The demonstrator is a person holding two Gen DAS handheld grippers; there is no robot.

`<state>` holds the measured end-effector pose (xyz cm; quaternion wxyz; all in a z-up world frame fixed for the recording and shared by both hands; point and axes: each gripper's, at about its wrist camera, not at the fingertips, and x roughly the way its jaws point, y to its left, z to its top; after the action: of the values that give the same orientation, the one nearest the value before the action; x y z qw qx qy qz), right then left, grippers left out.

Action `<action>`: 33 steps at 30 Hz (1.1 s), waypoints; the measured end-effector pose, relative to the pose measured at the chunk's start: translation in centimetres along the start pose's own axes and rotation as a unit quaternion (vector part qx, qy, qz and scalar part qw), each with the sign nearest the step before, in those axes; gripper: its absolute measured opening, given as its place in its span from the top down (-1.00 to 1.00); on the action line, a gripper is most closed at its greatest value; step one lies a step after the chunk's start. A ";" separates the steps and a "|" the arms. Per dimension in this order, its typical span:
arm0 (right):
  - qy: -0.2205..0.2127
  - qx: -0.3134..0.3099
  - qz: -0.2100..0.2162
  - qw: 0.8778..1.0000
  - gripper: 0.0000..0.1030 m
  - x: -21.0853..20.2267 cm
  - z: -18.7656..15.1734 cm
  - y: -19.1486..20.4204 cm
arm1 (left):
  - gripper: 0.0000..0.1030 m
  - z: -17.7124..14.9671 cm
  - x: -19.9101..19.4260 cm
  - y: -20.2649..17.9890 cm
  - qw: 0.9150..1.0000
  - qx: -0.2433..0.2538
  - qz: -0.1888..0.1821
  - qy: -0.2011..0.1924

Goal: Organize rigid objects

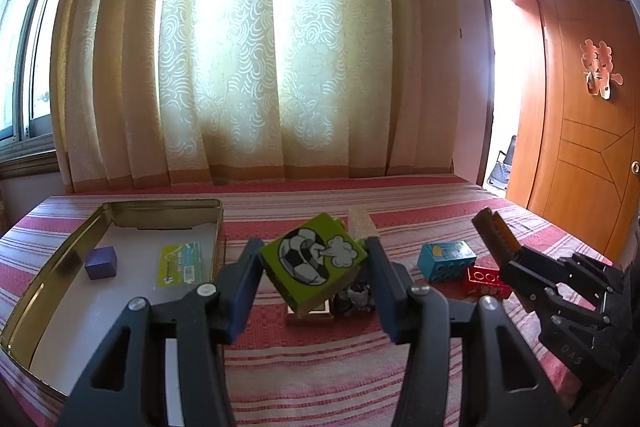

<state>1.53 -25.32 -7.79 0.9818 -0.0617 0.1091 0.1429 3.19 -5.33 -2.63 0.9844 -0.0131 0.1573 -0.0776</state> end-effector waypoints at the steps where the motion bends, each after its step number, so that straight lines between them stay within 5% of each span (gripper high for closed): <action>1: -0.005 0.000 -0.001 1.000 0.47 -0.2 0.0 0.0 | 0.01 0.0 0.0 0.0 1.000 -0.001 0.000 0.000; 33: -0.091 0.002 -0.025 0.996 0.47 -2.6 -0.4 0.2 | 0.01 0.0 -1.3 -0.3 0.999 0.005 0.022 -0.033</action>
<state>-1.01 -25.87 -7.62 0.9910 -0.0497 0.0183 0.1227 1.90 -5.44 -2.20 0.9906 -0.0070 0.1242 -0.0568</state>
